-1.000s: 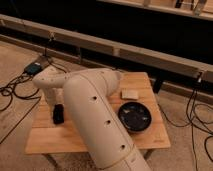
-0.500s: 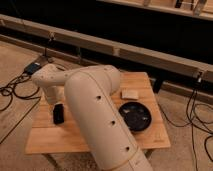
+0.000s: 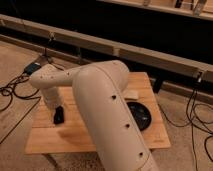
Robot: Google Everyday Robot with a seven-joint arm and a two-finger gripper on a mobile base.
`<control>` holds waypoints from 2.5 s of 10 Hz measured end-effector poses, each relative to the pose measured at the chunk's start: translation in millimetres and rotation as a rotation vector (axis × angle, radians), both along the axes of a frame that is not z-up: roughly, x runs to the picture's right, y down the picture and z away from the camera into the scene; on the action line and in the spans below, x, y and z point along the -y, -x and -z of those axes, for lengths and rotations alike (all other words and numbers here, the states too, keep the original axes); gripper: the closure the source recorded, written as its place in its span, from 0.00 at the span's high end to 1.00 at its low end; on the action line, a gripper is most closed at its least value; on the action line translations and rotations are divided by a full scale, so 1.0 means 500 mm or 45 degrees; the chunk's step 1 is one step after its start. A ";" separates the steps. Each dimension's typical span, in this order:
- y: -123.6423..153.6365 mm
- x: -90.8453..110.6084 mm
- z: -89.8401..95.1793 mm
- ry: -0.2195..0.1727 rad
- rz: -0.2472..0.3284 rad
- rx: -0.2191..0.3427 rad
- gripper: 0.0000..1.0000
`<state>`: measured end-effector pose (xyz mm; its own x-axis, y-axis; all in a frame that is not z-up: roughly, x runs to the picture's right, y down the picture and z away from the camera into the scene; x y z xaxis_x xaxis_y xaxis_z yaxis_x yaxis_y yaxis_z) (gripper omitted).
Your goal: Push the eraser across the table
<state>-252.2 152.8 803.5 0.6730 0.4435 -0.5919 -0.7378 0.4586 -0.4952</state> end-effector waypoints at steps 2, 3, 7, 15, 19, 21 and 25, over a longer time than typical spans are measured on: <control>-0.019 -0.018 0.016 0.017 0.022 0.001 0.65; -0.032 -0.030 0.019 0.027 0.036 0.000 0.65; -0.070 -0.074 0.015 0.073 0.089 -0.012 0.65; -0.035 -0.103 -0.061 0.064 0.187 0.013 0.65; -0.004 -0.063 -0.105 0.006 0.191 0.043 0.65; 0.007 -0.052 -0.124 -0.016 0.204 0.062 0.65; 0.017 -0.042 -0.148 -0.049 0.225 0.087 0.65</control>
